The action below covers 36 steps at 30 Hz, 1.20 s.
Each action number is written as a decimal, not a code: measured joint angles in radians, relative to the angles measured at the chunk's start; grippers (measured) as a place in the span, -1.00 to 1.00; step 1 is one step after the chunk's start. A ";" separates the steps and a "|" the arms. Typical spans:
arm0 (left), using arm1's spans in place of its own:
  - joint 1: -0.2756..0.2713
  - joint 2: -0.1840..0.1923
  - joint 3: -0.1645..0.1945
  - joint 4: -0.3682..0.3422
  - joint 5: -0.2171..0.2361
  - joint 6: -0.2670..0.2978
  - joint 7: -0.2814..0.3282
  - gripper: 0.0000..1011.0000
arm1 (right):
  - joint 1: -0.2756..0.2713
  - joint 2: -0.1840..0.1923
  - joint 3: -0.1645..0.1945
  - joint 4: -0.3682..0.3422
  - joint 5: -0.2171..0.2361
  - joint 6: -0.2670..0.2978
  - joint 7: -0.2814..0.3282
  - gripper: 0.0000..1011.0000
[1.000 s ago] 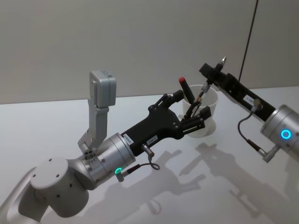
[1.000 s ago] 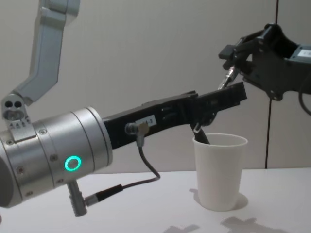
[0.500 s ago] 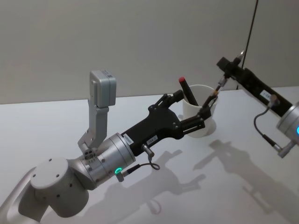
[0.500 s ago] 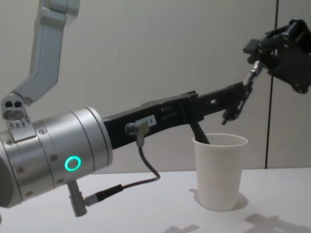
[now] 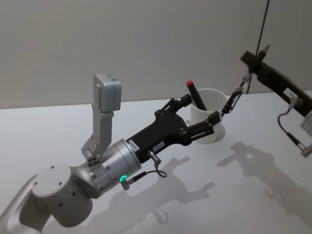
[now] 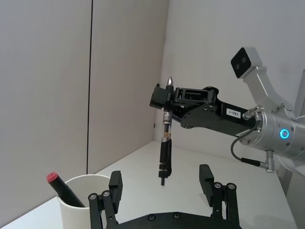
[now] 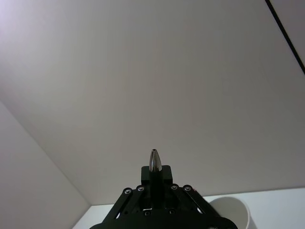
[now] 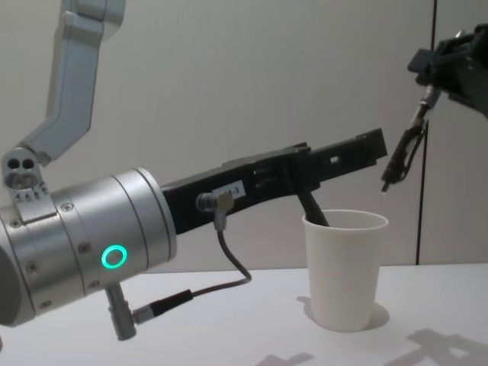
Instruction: Place the pen into the pen holder.
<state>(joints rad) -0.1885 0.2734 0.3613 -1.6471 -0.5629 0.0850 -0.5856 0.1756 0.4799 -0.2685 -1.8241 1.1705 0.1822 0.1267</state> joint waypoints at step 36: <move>0.000 0.000 0.000 0.000 0.000 0.000 0.000 0.98 | 0.203 -0.140 -0.093 0.339 -0.686 -0.300 0.198 -0.75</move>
<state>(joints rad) -0.1886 0.2735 0.3614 -1.6471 -0.5629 0.0850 -0.5856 0.3787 0.3397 -0.3617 -1.4853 0.4840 -0.1175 0.3246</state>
